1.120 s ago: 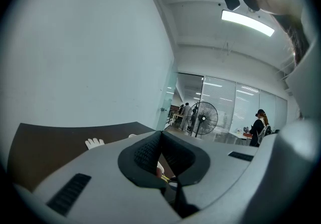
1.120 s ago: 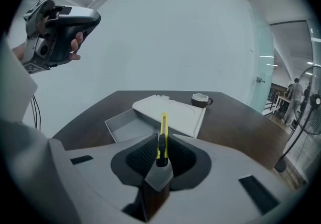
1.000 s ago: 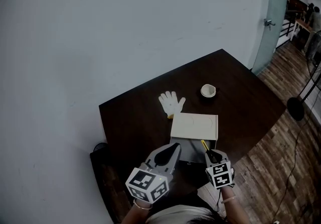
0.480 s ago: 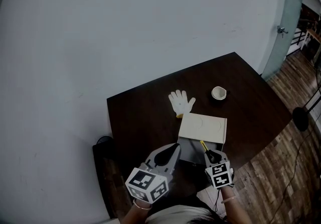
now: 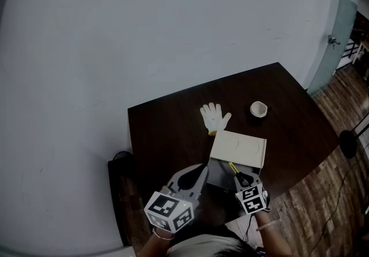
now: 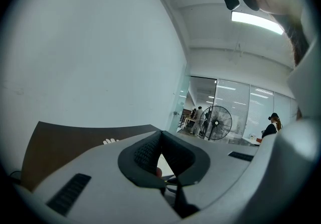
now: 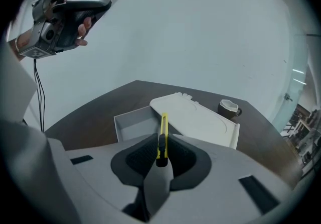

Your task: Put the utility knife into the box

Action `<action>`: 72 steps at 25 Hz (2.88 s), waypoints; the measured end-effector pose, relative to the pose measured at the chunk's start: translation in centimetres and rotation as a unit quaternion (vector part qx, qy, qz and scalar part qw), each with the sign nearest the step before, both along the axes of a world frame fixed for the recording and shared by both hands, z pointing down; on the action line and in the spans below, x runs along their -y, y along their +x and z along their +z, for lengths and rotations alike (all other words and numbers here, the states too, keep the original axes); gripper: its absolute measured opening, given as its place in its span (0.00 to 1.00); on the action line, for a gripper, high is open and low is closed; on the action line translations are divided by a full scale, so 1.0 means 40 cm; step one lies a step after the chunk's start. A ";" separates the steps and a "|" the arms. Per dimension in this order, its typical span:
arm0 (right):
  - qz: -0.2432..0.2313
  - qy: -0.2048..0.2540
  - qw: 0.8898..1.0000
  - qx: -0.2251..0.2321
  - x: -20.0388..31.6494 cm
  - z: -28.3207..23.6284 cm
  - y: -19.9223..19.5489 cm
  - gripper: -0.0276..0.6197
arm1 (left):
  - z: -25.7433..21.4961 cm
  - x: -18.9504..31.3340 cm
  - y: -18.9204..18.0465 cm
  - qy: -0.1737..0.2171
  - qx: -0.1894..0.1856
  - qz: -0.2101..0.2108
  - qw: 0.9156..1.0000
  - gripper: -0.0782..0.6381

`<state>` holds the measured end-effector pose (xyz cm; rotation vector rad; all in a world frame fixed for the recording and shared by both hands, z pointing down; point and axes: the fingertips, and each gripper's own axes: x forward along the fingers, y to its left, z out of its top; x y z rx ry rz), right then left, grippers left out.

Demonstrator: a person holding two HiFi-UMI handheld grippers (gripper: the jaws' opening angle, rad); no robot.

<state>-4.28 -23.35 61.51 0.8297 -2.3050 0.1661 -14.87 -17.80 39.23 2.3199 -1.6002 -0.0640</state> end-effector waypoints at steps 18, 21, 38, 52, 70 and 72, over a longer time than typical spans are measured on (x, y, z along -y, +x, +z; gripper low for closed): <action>-0.103 -0.023 0.991 -0.080 0.029 0.095 -0.079 0.15 | 0.006 0.022 -0.064 -0.003 0.002 -0.036 0.999 0.13; -0.113 -0.029 0.989 -0.089 0.035 0.109 -0.089 0.15 | 0.009 0.025 -0.074 -0.005 0.002 -0.042 0.999 0.13; -0.137 -0.077 0.980 -0.122 0.050 0.179 -0.108 0.15 | 0.023 0.059 -0.120 -0.010 -0.005 -0.053 0.999 0.13; -0.138 -0.117 0.974 -0.135 0.048 0.216 -0.116 0.15 | 0.034 0.076 -0.137 -0.015 -0.008 -0.058 0.998 0.13; -0.095 -0.115 0.984 -0.102 0.055 0.195 -0.126 0.20 | 0.026 0.061 -0.138 -0.012 -0.005 -0.047 0.999 0.13; -0.089 -0.112 0.985 -0.095 0.050 0.183 -0.128 0.20 | 0.025 0.058 -0.134 -0.011 -0.005 -0.044 0.999 0.13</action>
